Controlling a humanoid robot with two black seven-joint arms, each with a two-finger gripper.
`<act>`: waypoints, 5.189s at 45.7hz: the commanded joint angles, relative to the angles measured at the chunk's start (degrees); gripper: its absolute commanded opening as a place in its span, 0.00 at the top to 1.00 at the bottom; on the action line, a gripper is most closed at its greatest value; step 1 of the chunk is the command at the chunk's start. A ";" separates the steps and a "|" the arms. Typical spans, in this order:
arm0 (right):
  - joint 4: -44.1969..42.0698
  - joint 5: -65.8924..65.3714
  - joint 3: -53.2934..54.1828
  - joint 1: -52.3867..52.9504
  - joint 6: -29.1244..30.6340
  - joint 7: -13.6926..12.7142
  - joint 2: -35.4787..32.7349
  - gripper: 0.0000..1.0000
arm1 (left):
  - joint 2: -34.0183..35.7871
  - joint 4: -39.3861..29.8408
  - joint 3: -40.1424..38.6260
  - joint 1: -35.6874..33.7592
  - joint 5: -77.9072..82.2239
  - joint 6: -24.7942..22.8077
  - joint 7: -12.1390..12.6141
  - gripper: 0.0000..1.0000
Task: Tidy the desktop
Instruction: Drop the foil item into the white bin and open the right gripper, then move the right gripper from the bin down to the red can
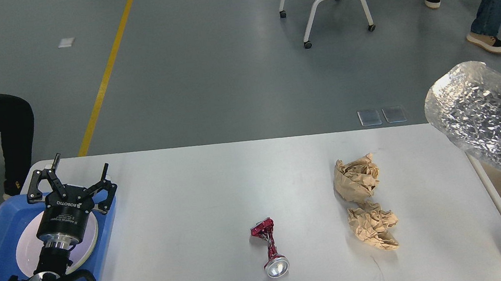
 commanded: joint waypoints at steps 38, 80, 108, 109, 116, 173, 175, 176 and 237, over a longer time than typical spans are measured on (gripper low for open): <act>-65.28 0.80 32.42 -74.62 -27.62 -0.18 15.00 1.00 | 0.01 0.00 0.00 0.00 0.00 0.00 0.00 0.04; -65.36 0.89 33.30 -80.95 -30.78 -0.18 15.71 1.00 | 0.01 0.00 0.00 0.00 0.00 0.00 -0.09 0.04; -64.22 0.80 33.30 -79.64 -38.52 0.61 15.36 0.00 | 0.01 0.00 0.00 0.00 0.00 0.00 -0.09 0.04; -64.05 0.71 33.22 -78.94 -38.35 0.61 15.27 0.00 | 0.01 -0.09 0.00 0.00 0.00 0.00 -0.09 0.04; -61.33 -0.08 33.13 -71.65 -35.01 0.52 12.20 0.00 | 0.01 0.00 0.00 0.00 0.00 0.00 -0.09 0.04; 19.80 -9.66 23.37 25.66 24.30 -8.80 15.09 0.00 | 0.01 0.00 0.00 0.00 0.00 0.00 0.00 0.04; 19.80 -9.57 23.28 25.66 24.30 -8.71 15.09 0.00 | 0.01 0.00 0.00 0.00 0.00 0.00 0.00 0.04; 19.80 -9.48 23.28 25.66 24.30 -8.71 15.09 0.00 | 0.01 -0.09 0.00 0.00 0.00 0.00 -0.09 0.04; -7.87 -8.17 50.62 -25.49 -6.18 -11.34 45.76 0.00 | 0.01 -0.09 0.00 0.00 0.09 0.00 0.00 0.04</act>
